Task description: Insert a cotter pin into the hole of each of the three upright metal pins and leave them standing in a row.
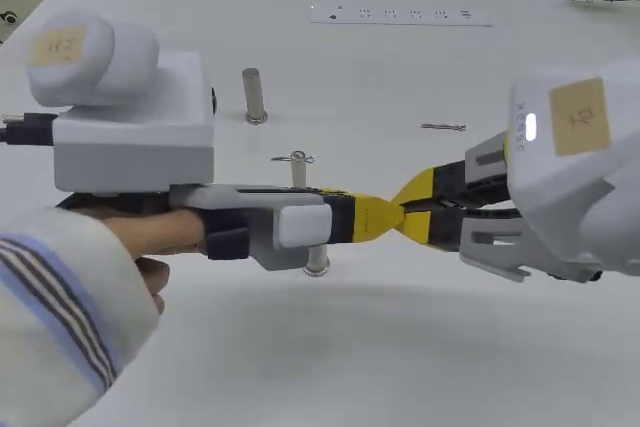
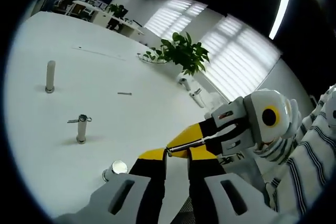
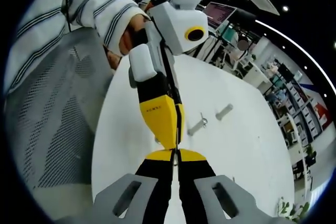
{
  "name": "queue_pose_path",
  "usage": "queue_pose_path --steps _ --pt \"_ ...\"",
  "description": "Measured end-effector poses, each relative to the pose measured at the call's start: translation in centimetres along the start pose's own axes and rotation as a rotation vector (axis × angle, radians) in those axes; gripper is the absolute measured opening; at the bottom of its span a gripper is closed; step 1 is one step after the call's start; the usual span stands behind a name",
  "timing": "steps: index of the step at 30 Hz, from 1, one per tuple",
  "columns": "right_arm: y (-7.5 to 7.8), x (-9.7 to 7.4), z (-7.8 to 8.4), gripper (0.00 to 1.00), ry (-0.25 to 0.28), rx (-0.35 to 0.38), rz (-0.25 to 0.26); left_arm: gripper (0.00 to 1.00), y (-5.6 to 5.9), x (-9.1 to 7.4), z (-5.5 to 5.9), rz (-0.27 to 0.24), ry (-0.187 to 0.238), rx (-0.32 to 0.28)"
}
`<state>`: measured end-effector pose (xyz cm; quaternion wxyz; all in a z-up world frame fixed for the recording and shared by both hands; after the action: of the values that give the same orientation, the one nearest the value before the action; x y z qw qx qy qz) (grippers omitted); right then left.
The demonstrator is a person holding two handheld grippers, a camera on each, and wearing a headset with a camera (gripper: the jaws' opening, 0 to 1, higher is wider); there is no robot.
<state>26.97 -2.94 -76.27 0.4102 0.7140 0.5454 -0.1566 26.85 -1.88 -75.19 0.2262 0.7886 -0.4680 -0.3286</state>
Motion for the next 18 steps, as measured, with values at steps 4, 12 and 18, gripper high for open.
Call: queue_pose_path --steps 4,12,18 --pt "-0.09 -0.12 0.09 0.03 -0.007 -0.012 -0.005 0.12 0.02 -0.02 0.05 0.0 -0.003 -0.008" --pt "-0.28 -0.35 -0.08 0.03 -0.01 -0.039 -0.008 0.08 0.05 -0.18 0.17 0.003 -0.019 -0.013" --pt "-0.1 -0.51 -0.15 0.03 -0.012 -0.056 0.005 0.05 0.08 -0.23 0.3 0.001 -0.029 -0.006"
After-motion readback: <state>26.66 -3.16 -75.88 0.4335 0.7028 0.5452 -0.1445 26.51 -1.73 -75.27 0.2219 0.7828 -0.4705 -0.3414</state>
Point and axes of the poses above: the centre of the closed fingertips' face, and the gripper's own axes: x roughly forward along the fingers, y roughly to its right, z roughly out of its underside, the point moved 1 cm from there along -x, roughly backward along the fingers, and after that the axes turned 1 degree about z, right-handed, at the moved point
